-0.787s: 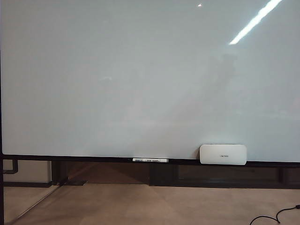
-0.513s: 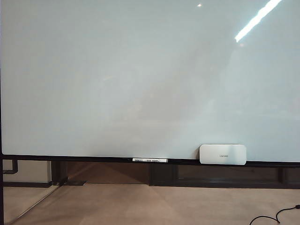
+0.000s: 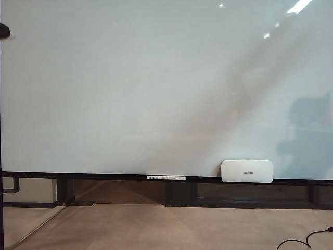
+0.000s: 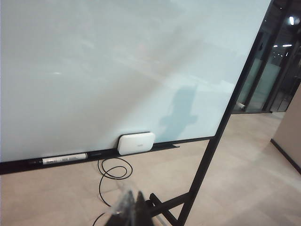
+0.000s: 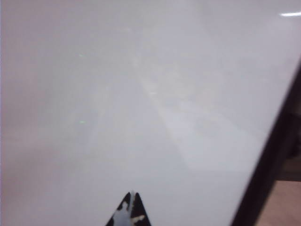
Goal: Reach to the right to find the marker pen, pick it up, and write the number 19 on the whiteboard.
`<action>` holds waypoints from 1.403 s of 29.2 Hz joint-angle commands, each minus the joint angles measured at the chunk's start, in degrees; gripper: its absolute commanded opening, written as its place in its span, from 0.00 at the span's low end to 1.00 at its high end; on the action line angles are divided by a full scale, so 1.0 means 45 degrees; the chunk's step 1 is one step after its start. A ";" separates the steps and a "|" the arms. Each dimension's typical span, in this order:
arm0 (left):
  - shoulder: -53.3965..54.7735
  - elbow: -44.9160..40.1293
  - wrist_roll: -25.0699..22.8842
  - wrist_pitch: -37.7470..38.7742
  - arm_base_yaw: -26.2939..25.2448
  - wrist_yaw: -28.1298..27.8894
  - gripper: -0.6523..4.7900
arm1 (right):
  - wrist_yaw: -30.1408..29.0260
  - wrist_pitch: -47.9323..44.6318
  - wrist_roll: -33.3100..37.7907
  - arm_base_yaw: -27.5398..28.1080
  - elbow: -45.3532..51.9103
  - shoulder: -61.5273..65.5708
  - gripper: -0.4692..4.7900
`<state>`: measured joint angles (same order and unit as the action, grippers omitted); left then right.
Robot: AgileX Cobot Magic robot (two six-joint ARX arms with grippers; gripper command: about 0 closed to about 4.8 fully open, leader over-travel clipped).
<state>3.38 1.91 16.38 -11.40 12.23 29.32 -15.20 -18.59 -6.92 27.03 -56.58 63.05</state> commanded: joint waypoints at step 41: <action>1.2915 0.3045 -0.3988 -0.6159 0.1807 -0.0563 0.11 | -0.7723 -0.7140 0.0865 0.6518 -0.2443 1.1973 0.25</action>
<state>61.39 15.57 -0.60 -38.94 20.40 26.76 -49.36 -50.33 -3.09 56.40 -66.48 115.83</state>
